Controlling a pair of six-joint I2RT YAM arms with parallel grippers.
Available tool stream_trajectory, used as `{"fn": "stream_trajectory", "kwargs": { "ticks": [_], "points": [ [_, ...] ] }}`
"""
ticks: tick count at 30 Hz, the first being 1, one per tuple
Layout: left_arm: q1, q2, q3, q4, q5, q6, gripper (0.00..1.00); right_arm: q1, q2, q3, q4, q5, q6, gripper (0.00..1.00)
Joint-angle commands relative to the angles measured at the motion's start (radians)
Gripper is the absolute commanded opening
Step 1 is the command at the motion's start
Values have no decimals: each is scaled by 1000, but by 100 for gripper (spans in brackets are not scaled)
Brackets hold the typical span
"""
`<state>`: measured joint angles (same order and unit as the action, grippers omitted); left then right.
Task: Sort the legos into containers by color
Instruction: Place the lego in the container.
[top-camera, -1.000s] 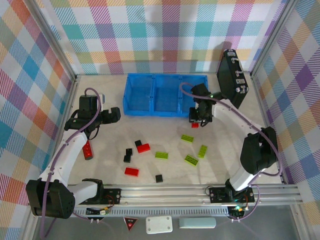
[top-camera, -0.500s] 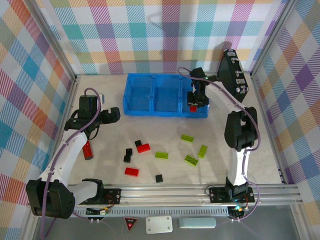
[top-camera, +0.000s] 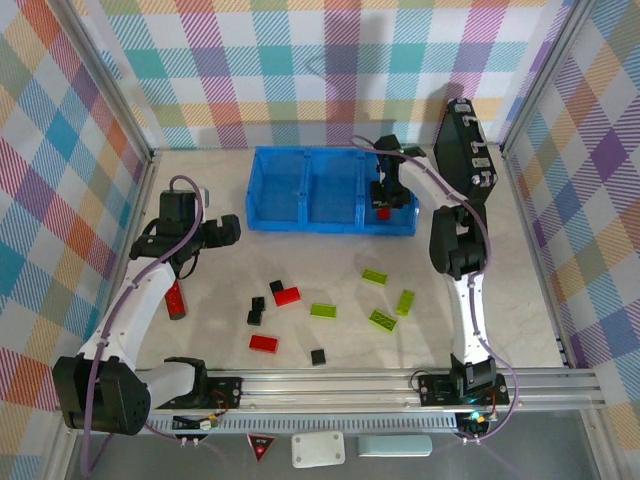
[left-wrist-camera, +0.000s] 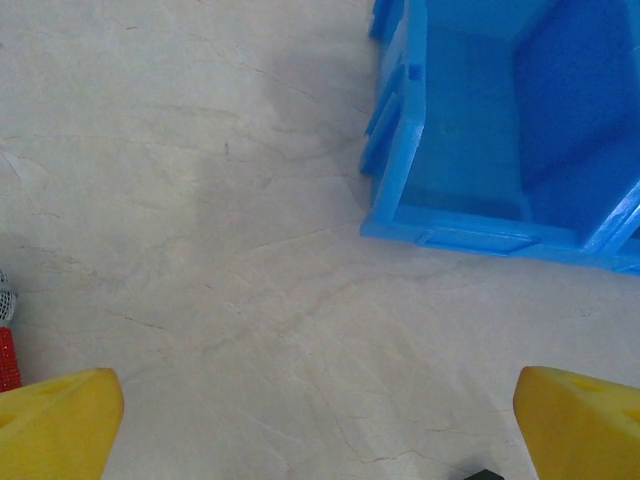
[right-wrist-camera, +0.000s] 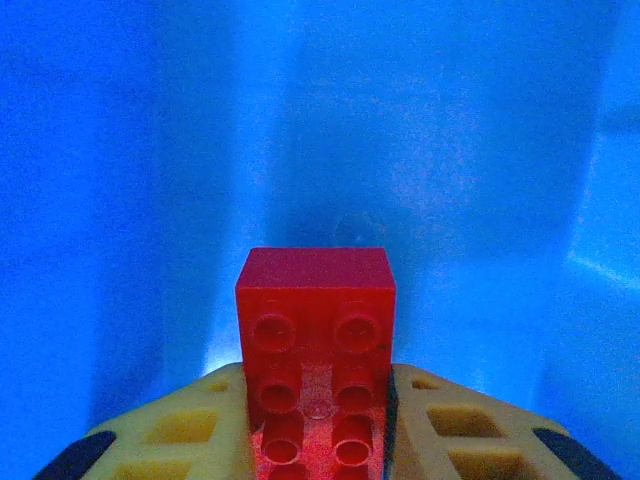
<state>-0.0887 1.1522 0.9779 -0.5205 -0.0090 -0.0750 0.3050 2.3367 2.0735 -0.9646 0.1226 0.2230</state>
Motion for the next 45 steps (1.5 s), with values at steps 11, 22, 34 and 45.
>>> {"fn": "stream_trajectory", "kwargs": {
  "ticks": [11, 22, 34, 45],
  "points": [
    [14, 29, -2, -6, -25, 3, 100, -24, 102, 116, -51, 18, -42, 35],
    [14, 36, 4, -12, -20, 3, 100, -23, 55, 127, -69, 21, -36, 44],
    [13, 6, 4, -44, 19, -1, 100, -11, -102, -16, -55, 9, -3, 46],
    [3, 11, 25, -90, 57, -31, 99, 18, -282, -212, -37, -19, 40, 47]
  ]
}}
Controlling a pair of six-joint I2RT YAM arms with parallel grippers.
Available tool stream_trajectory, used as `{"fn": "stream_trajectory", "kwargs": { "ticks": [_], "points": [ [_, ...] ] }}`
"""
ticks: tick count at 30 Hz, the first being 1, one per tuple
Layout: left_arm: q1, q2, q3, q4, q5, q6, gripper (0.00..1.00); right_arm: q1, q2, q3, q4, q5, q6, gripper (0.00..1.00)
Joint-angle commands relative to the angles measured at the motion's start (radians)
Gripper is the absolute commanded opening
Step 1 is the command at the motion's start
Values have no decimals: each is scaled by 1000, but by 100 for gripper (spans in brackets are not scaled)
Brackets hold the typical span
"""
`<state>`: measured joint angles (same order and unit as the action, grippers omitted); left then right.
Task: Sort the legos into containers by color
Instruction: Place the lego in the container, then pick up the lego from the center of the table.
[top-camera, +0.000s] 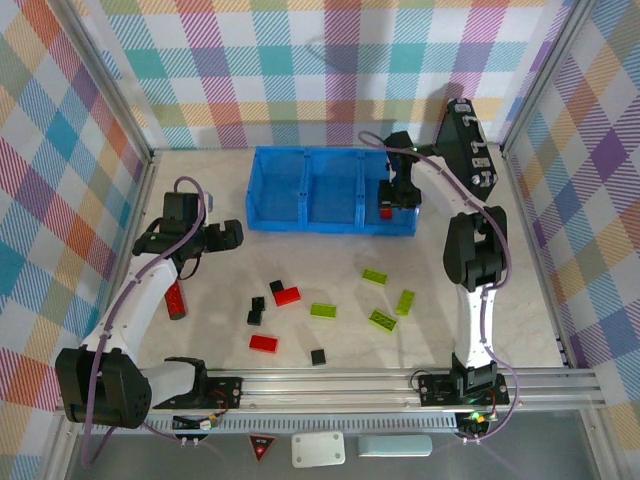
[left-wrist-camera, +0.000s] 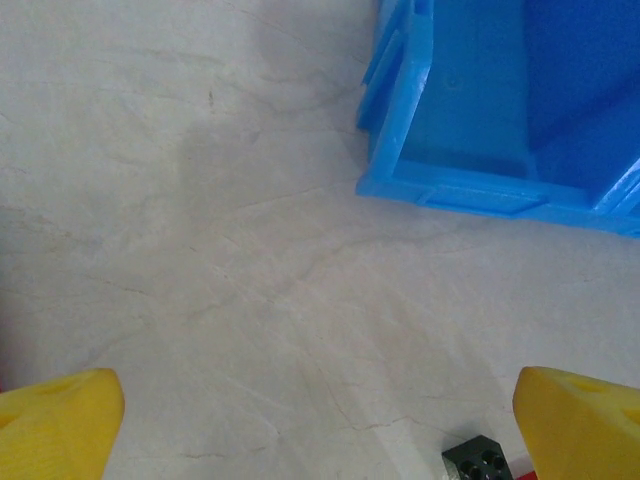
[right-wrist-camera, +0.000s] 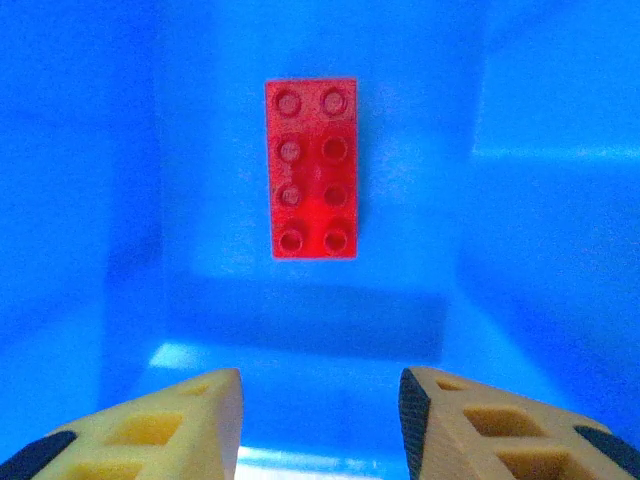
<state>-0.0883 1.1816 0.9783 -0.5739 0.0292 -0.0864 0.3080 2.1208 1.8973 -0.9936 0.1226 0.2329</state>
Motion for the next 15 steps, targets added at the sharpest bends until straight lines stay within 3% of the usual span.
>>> {"fn": "stream_trajectory", "kwargs": {
  "ticks": [1, 15],
  "points": [
    [0, -17, 29, -46, 16, -27, 99, 19, -87, -59, -6, -20, 32, 47],
    [-133, -23, 21, -73, -29, -182, 97, 100, -336, -342, 12, -35, 108, 48]
  ]
}}
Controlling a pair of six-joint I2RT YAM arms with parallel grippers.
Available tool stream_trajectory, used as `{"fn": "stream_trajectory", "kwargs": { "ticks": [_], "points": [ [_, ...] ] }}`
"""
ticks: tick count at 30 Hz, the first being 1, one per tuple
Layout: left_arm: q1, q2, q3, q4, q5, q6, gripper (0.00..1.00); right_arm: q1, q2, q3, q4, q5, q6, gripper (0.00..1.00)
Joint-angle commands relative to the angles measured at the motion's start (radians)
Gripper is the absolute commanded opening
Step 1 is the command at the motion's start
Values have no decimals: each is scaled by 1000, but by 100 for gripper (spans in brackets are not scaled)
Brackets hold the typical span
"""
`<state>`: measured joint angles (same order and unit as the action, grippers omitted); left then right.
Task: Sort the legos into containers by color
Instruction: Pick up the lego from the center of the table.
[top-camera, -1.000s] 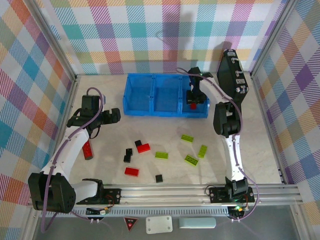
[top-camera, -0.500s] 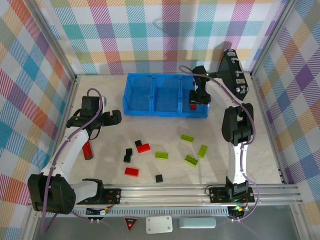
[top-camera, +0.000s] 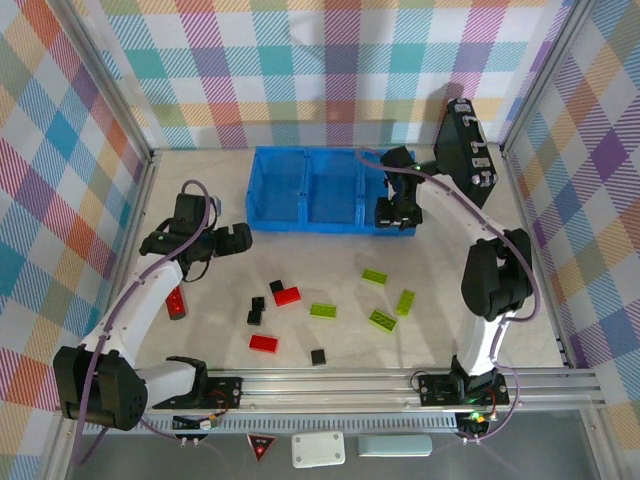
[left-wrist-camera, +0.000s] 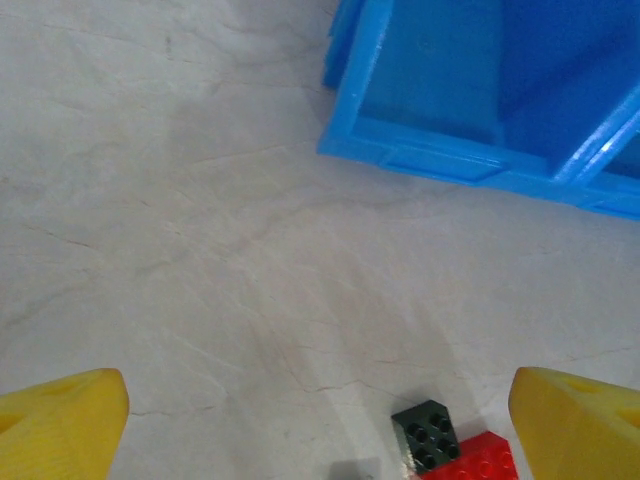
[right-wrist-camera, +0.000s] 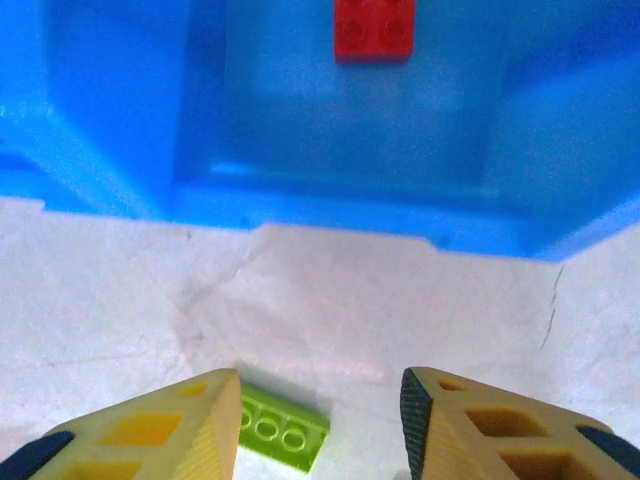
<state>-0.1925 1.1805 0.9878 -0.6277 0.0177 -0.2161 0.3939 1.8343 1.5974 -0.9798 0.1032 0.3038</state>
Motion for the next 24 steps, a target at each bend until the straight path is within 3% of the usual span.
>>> {"fn": "stream_trajectory", "kwargs": {
  "ticks": [1, 11, 17, 24],
  "points": [
    [-45, -19, 8, -20, -25, -58, 97, 22, -62, -60, 1, -16, 47, 48],
    [-183, 45, -9, -25, -81, -132, 94, 117, -183, -262, 26, -9, 133, 47],
    [-272, 107, -26, -24, -102, -190, 87, 154, -237, -369, 49, -17, 172, 47],
    [-372, 177, -59, 20, -121, -319, 84, 164, -280, -455, 67, -23, 184, 47]
  ]
}}
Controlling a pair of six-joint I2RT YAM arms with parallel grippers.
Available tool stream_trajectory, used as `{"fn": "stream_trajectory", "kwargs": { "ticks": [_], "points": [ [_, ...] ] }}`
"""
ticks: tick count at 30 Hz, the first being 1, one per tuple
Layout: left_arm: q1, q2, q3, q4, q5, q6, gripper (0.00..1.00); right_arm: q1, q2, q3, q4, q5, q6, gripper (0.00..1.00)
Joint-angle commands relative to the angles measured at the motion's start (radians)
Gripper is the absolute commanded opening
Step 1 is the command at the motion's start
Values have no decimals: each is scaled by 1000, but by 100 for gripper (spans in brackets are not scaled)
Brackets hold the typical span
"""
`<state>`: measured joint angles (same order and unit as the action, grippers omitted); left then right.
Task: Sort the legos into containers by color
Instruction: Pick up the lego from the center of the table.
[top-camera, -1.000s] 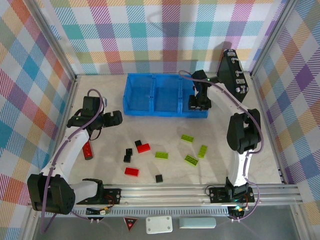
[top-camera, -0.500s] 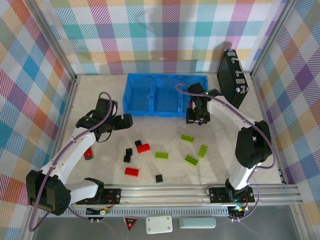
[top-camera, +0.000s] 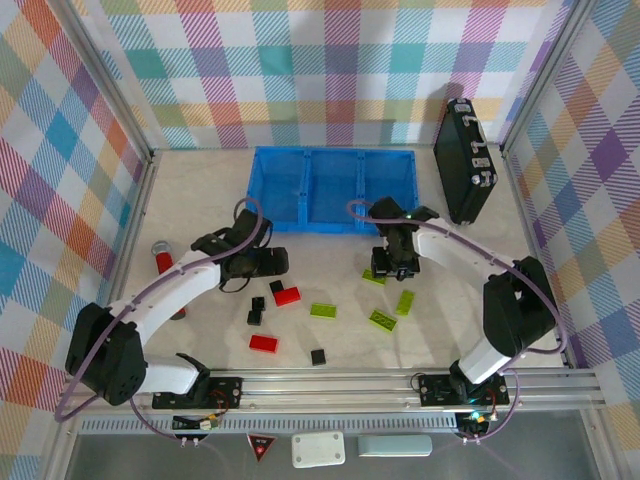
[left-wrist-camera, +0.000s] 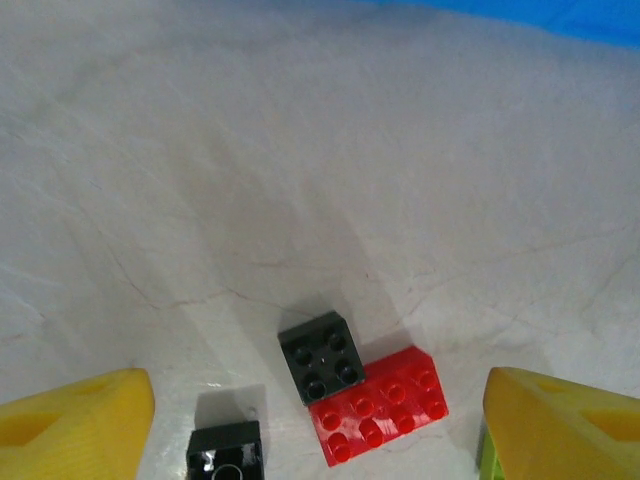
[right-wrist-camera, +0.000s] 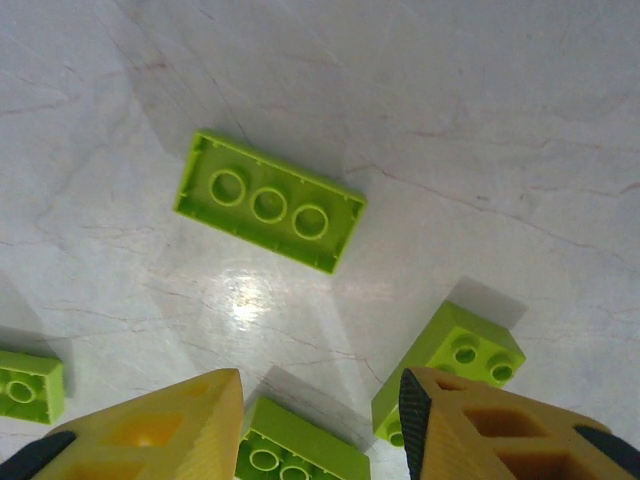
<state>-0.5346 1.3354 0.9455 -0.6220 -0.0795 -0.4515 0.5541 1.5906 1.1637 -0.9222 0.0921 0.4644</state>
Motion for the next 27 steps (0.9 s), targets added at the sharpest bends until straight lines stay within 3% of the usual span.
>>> {"fn": "stream_trajectory", "kwargs": {
  "ticks": [1, 8, 22, 27],
  "points": [
    [-38, 39, -15, 11, -32, -107, 82, 4, -39, -28, 10, -12, 23, 47],
    [-65, 157, -2, 19, -17, -212, 67, 4, -55, -61, 11, -15, 14, 48],
    [-65, 267, 16, 19, -16, -286, 53, 4, -75, -68, -7, 11, -4, 48],
    [-65, 292, 16, 40, -3, -290, 53, 4, -80, -73, -7, 5, 2, 49]
  ]
}}
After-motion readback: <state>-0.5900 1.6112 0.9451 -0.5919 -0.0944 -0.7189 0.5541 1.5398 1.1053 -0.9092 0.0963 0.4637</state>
